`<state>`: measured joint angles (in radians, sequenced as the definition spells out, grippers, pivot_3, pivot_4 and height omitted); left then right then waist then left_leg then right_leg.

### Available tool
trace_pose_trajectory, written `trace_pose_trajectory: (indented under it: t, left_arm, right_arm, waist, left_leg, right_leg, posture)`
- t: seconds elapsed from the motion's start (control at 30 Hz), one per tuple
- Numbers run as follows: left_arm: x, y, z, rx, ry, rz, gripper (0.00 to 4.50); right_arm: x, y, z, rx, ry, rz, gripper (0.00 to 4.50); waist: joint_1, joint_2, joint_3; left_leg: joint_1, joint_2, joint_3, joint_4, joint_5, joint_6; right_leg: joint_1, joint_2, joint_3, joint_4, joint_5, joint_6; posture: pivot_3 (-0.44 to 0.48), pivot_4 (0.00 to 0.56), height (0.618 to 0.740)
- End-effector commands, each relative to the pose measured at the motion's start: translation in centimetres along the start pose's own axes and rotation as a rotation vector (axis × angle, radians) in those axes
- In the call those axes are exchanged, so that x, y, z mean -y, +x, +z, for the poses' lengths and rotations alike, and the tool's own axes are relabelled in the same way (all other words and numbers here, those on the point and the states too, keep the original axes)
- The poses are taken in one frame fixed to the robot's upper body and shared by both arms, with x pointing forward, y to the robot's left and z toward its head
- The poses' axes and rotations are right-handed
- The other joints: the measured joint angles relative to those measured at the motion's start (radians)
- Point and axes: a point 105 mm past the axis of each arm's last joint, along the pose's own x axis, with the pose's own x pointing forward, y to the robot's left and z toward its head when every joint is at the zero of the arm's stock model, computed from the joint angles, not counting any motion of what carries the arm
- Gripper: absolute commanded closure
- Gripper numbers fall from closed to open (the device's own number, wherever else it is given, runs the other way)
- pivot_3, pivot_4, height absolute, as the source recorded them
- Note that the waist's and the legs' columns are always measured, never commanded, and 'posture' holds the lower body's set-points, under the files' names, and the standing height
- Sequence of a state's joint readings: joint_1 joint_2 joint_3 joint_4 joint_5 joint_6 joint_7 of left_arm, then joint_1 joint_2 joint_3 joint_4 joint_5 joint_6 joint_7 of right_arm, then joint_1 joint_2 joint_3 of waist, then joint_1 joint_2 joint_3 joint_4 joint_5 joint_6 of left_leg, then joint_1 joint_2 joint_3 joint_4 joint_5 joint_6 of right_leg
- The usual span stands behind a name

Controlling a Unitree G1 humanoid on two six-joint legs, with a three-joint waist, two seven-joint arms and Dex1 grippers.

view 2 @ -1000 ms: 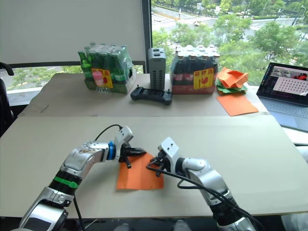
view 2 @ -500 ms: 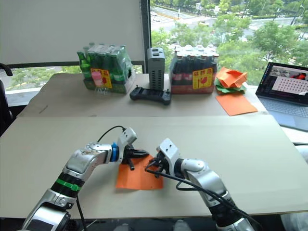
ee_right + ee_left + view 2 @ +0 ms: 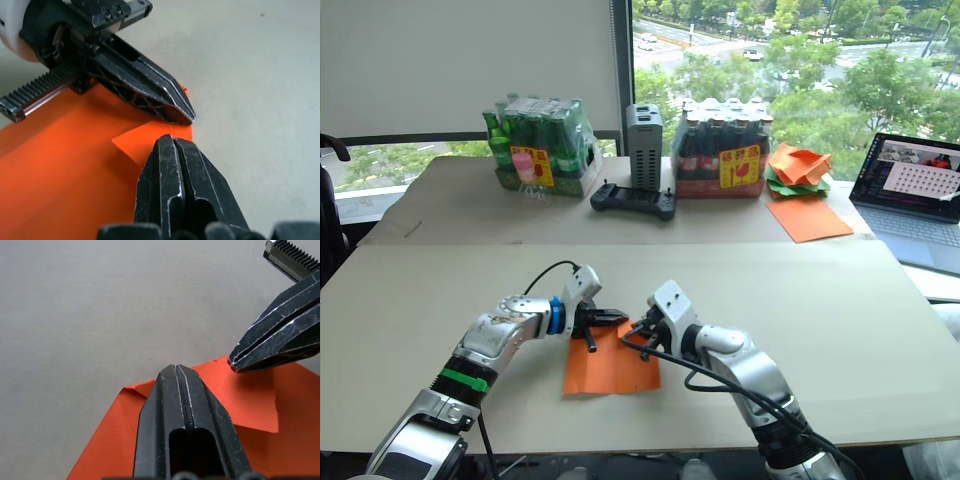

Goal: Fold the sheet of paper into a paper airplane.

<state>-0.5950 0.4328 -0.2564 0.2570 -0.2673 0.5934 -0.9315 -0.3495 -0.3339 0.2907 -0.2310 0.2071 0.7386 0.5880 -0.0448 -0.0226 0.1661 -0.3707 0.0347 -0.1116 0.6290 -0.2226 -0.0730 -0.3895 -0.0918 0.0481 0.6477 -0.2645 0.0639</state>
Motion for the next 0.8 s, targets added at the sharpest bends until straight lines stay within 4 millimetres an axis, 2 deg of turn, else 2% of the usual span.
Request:
trace_pose_trajectory:
  t: [0.03,0.23,0.57,0.8]
  left_arm:
    - [-0.9,-0.4,-3.5,-0.127,-0.048,0.061,4.5]
    - [-0.6,-0.4,-3.1,-0.112,-0.056,0.048,4.5]
    - [-0.8,-0.9,-3.3,-0.117,-0.053,0.058,4.5]
    - [-1.0,-1.0,-3.3,-0.115,-0.053,0.066,4.5]
  right_arm:
    - [0.2,-0.2,0.5,0.024,-0.047,-0.011,4.48]
    - [0.7,-0.2,-0.9,-0.049,-0.076,-0.039,4.48]
    - [0.1,-1.0,-3.3,-0.14,-0.091,-0.016,4.48]
    - [0.5,-1.7,-4.0,-0.159,-0.08,-0.045,4.48]
  waist:
    - [0.0,0.0,0.0]
    - [0.0,0.0,0.0]
    - [0.001,-0.001,-0.003]
    - [0.001,0.0,-0.004]
  left_leg:
    - [0.0,0.0,0.0,0.0,0.0,0.0]
    - [0.0,0.0,0.0,0.0,0.0,0.0]
    - [0.001,0.0,0.0,-0.001,0.0,0.0]
    - [0.002,0.0,0.0,-0.001,0.0,0.0]
  right_leg:
    - [0.0,0.0,0.0,0.0,0.0,0.001]
    - [0.0,0.0,0.0,0.0,0.0,0.0]
    - [0.001,0.0,0.0,-0.001,0.0,0.001]
    - [0.002,0.0,0.0,-0.001,-0.003,0.005]
  posture:
    - [0.0,0.15,0.74]
    - [0.0,0.15,0.74]
    - [0.0,0.15,0.74]
    - [0.0,0.15,0.74]
